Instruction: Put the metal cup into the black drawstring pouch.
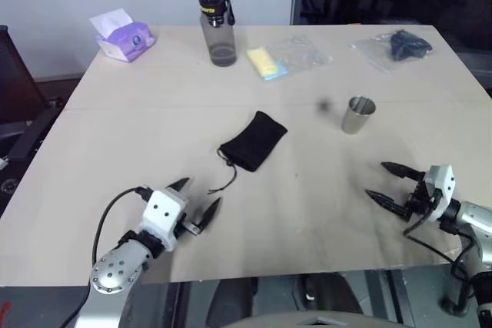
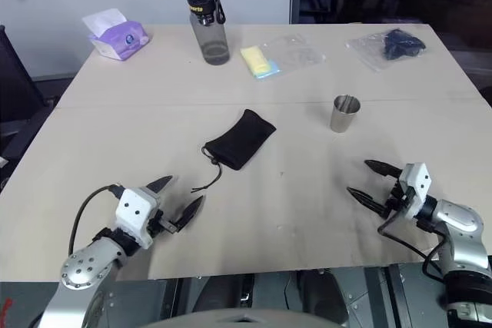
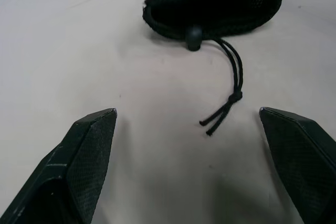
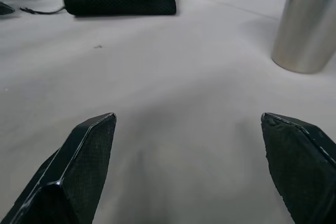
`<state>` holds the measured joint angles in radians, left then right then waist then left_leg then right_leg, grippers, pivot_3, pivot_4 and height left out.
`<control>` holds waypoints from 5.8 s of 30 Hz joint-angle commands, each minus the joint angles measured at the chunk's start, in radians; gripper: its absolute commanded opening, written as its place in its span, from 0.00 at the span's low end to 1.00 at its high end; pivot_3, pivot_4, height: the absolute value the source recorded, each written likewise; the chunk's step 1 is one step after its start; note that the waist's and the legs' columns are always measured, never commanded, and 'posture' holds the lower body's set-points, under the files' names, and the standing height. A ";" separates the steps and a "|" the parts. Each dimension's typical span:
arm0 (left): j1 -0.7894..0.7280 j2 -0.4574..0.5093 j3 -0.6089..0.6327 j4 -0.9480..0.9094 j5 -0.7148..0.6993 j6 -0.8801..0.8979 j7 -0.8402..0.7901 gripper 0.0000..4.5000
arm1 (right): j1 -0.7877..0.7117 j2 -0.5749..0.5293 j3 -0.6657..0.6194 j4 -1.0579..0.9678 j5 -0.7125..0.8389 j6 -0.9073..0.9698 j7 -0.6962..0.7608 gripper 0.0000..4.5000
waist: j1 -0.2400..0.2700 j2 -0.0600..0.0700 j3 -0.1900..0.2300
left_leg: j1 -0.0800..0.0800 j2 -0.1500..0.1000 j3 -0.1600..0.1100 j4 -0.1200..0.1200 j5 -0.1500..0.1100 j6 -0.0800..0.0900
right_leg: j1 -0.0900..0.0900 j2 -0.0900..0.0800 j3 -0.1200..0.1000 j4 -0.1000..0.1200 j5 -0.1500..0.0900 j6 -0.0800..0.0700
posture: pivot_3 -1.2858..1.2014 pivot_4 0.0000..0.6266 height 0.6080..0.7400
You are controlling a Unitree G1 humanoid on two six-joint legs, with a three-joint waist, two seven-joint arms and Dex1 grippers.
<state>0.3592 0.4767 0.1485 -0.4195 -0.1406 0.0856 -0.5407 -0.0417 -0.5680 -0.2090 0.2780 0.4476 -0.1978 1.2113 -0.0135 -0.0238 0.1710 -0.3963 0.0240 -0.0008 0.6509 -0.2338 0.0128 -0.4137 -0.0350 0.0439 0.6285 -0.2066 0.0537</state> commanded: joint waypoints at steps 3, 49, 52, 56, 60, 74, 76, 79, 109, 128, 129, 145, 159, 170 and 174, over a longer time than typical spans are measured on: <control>-0.067 0.044 -0.028 -0.014 0.016 -0.043 -0.043 1.00 | 0.042 0.015 0.000 -0.107 0.038 0.025 -0.012 1.00 | 0.002 0.000 0.000 | 0.000 0.000 0.000 0.000 0.000 0.000 | 0.000 0.000 0.000 0.000 0.000 0.000 | 0.52 0.24 1.00; -0.725 0.158 -0.206 0.292 -0.064 0.133 -0.405 0.21 | 0.125 0.132 0.094 -0.549 -0.050 0.060 -0.389 1.00 | 0.002 0.000 0.000 | -0.001 -0.001 -0.004 0.002 0.000 0.000 | 0.000 0.001 -0.002 0.005 0.002 -0.002 | 0.52 0.24 1.00; -0.691 0.178 -0.167 0.296 -0.078 0.088 -0.412 0.51 | 0.145 0.132 0.102 -0.556 -0.026 0.065 -0.370 1.00 | 0.001 0.000 0.000 | -0.001 -0.001 -0.004 0.002 0.000 0.000 | 0.000 0.001 -0.002 0.005 0.001 -0.002 | 0.52 0.24 1.00; -0.640 0.251 -0.153 0.359 -0.064 -0.032 -0.503 0.81 | 0.187 0.093 0.131 -0.565 0.015 0.102 -0.287 1.00 | 0.000 0.001 0.000 | 0.001 -0.001 -0.002 0.002 0.000 0.000 | 0.000 0.001 -0.001 0.005 0.000 -0.001 | 0.52 0.24 1.00; -0.647 0.278 -0.170 0.469 -0.036 -0.149 -0.552 0.81 | 0.196 0.079 0.147 -0.557 0.016 0.108 -0.264 1.00 | 0.001 0.001 0.000 | 0.001 -0.001 -0.003 0.002 0.000 0.000 | 0.000 0.001 -0.001 0.005 0.000 0.000 | 0.52 0.24 1.00; -0.898 0.173 -0.302 0.830 0.145 -0.423 -0.509 0.81 | 0.213 0.095 0.179 -0.586 0.002 0.105 -0.295 1.00 | 0.006 0.000 0.000 | -0.001 -0.001 -0.003 0.002 0.000 0.000 | 0.000 0.001 -0.002 0.005 0.001 -0.002 | 0.52 0.24 1.00; -0.926 0.159 -0.308 0.861 0.155 -0.437 -0.498 0.81 | 0.212 0.095 0.173 -0.590 -0.001 0.103 -0.305 1.00 | 0.005 0.000 0.000 | -0.001 -0.001 -0.003 0.002 0.000 0.000 | 0.000 0.001 -0.002 0.005 0.001 -0.001 | 0.52 0.24 1.00; -0.944 0.140 -0.302 0.875 0.140 -0.434 -0.496 0.65 | 0.211 0.092 0.163 -0.597 0.009 0.105 -0.312 1.00 | 0.003 0.000 0.000 | -0.001 -0.001 -0.003 0.003 0.000 0.000 | 0.000 0.001 -0.002 0.005 0.000 0.000 | 0.52 0.24 1.00; -1.004 0.030 -0.289 0.614 0.052 0.199 -0.404 0.01 | -0.220 0.024 0.206 -0.515 -0.482 0.299 -0.663 1.00 | 0.001 0.000 0.000 | -0.001 -0.002 -0.005 0.003 0.000 0.000 | 0.000 0.002 -0.003 0.007 0.004 0.001 | 0.52 0.24 1.00; -1.076 -0.101 -0.209 0.322 -0.103 0.794 -0.151 0.00 | -0.335 -0.079 0.310 -0.311 -0.612 0.400 -0.587 0.20 | -0.002 -0.001 0.000 | -0.002 -0.002 -0.006 0.002 0.000 0.000 | -0.002 0.002 -0.003 0.008 0.004 0.002 | 0.52 0.24 1.00; -1.078 -0.109 -0.204 0.321 -0.109 0.801 -0.141 0.00 | -0.333 -0.079 0.308 -0.314 -0.611 0.403 -0.588 0.12 | -0.001 -0.001 0.000 | -0.002 -0.002 -0.006 0.002 0.000 0.000 | -0.002 0.002 -0.003 0.008 0.004 0.002 | 0.52 0.24 1.00; -1.185 -0.202 -0.119 0.384 -0.273 0.973 -0.057 0.00 | -0.335 0.231 0.207 -0.732 0.035 0.552 -0.508 0.01 | 0.001 -0.001 0.001 | -0.002 -0.002 -0.008 0.002 0.000 0.000 | -0.002 0.002 -0.004 0.009 0.004 0.002 | 0.52 0.24 1.00; -1.221 -0.229 -0.052 0.383 -0.414 1.081 -0.050 0.00 | -0.280 0.201 0.318 -0.662 -0.117 0.500 -0.556 0.01 | -0.003 -0.001 0.001 | -0.002 -0.002 -0.007 0.003 0.000 0.000 | -0.002 0.002 -0.003 0.009 0.004 0.002 | 0.52 0.24 1.00; -1.207 -0.219 -0.067 0.360 -0.454 1.093 -0.057 0.00 | -0.305 0.304 0.335 -0.592 -0.184 0.493 -0.691 0.01 | -0.003 -0.001 0.001 | -0.002 -0.002 -0.007 0.002 0.000 0.000 | -0.002 0.002 -0.003 0.009 0.004 0.002 | 0.52 0.24 1.00; -1.205 -0.229 -0.071 0.353 -0.464 1.099 -0.054 0.00 | -0.300 0.411 0.308 -0.583 -0.115 0.590 -0.779 0.01 | -0.003 -0.001 0.001 | -0.002 -0.002 -0.007 0.002 0.000 0.000 | -0.002 0.002 -0.003 0.009 0.004 0.002 | 0.52 0.24 1.00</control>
<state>-0.8350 0.2721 0.0967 -0.0045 -0.5452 1.1777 -0.5684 -0.3239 -0.1765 0.0946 -0.2943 0.2998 0.3679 0.4568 -0.0163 -0.0245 0.1722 -0.3985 0.0220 -0.0083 0.6531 -0.2334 0.0125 -0.4161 -0.0335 0.0409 0.6374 -0.2027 0.0553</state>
